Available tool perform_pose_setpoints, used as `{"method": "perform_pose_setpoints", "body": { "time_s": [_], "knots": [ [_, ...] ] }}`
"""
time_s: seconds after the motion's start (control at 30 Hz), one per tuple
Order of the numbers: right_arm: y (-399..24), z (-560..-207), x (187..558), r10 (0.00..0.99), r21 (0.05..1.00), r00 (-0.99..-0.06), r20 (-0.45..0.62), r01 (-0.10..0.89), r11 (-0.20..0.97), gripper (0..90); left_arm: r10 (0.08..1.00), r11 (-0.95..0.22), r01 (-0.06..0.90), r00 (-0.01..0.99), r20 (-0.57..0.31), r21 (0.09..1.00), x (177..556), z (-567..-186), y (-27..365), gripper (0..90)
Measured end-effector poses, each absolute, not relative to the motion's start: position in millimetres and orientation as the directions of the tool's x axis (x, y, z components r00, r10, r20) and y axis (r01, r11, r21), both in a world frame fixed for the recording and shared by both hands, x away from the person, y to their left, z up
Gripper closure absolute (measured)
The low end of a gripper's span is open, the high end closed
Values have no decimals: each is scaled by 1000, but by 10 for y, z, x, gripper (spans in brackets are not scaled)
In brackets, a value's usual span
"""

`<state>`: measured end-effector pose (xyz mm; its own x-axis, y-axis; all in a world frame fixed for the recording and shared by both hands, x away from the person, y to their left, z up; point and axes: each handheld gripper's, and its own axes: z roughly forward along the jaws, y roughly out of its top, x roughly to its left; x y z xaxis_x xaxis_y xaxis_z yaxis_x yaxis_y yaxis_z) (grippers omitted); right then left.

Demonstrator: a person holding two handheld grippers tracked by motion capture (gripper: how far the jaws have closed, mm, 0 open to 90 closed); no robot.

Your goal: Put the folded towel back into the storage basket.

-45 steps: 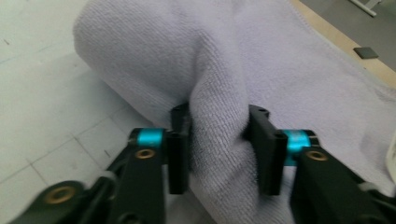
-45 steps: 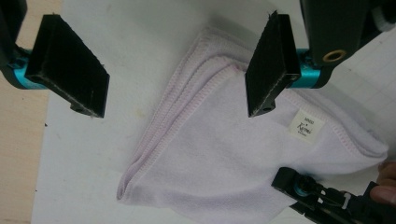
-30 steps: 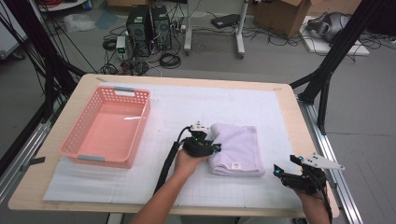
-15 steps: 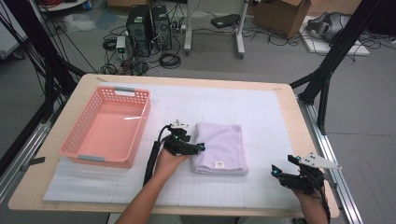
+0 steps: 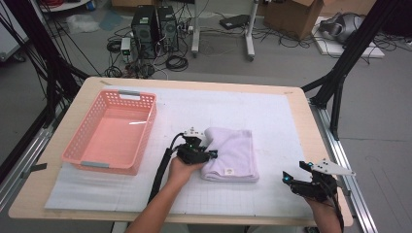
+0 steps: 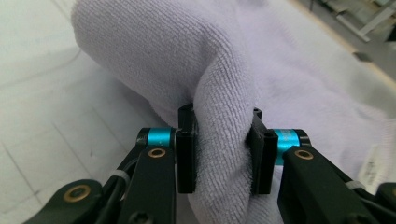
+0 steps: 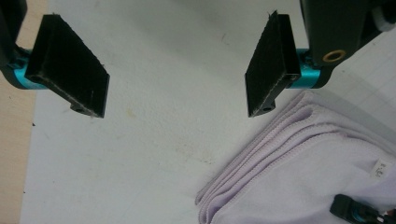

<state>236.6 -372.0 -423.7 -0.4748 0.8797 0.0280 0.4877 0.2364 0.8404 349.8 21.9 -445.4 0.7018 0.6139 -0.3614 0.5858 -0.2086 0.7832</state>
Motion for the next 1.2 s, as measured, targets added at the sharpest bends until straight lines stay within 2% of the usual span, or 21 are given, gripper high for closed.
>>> {"method": "perform_pose_setpoints", "body": {
  "time_s": [0.2, 0.7, 1.2],
  "knots": [
    [-3734, -4238, 2360, 882, 840, -469, 30, 491, 232, 206, 556, -161, 455, 775, -300, 876, 3402, -4255, 300, 703],
    [-3715, -4221, 2359, 883, 844, -468, 31, 486, 228, 206, 502, -160, 293, 846, -177, 943, 3298, -3866, 557, 716],
    [-3711, -4203, 2360, 884, 853, -467, 35, 475, 217, 206, 486, -83, 187, 865, -124, 979, 3223, -3611, 802, 724]
  ]
}}
